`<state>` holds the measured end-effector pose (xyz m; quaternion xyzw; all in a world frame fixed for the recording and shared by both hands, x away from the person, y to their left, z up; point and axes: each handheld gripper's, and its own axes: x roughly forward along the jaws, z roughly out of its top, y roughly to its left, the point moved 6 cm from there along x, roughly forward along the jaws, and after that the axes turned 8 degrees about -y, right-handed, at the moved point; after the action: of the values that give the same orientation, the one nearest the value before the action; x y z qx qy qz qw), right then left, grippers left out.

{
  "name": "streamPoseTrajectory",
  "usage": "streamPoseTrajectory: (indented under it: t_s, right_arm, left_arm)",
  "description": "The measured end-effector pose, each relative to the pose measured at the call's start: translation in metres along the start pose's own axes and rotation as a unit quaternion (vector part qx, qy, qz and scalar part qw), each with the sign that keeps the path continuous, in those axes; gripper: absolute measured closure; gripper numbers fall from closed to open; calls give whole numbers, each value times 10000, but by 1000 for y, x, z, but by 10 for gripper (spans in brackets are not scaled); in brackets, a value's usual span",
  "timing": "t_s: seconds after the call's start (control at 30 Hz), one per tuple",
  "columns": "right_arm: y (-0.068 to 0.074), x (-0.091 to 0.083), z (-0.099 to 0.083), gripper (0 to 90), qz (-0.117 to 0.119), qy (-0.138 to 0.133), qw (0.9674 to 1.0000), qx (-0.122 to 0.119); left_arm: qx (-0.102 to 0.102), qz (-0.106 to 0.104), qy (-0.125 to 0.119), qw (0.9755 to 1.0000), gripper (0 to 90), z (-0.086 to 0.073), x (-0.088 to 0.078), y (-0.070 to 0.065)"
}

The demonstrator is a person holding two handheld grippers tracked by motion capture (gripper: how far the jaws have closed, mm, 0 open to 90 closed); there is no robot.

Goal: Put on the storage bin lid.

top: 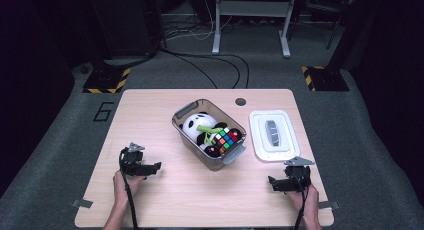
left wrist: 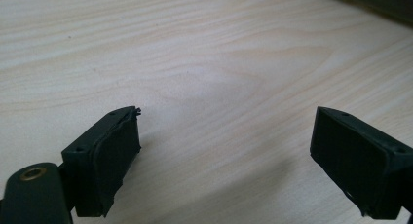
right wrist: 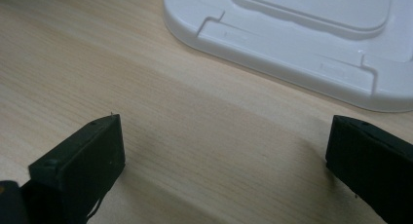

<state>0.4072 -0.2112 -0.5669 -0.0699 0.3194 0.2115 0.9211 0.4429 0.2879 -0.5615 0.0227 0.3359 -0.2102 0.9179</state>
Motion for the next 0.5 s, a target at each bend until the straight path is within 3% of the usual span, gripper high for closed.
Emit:
streamPoseTrajectory:
  t_s: [0.17,0.2,0.27,0.37,0.5]
  right_arm:
    - [-10,-4,14,0,-34,-80,9999,146]
    - [-11,-4,17,0,-59,-73,9998,192]
    - [-15,-1,25,0,-123,-79,9996,228]
    - [-19,2,32,0,-196,-80,9994,256]
    - [-26,11,49,12,-260,-92,9991,325]
  left_arm:
    - [73,187,-92,9998,1,-5,4,-1]
    - [217,328,-123,9992,0,-7,6,-2]
    - [315,391,-157,9986,0,-8,8,-3]
    - [275,390,-284,9985,0,-8,8,-3]
    - [276,394,-282,9984,0,-8,8,-3]
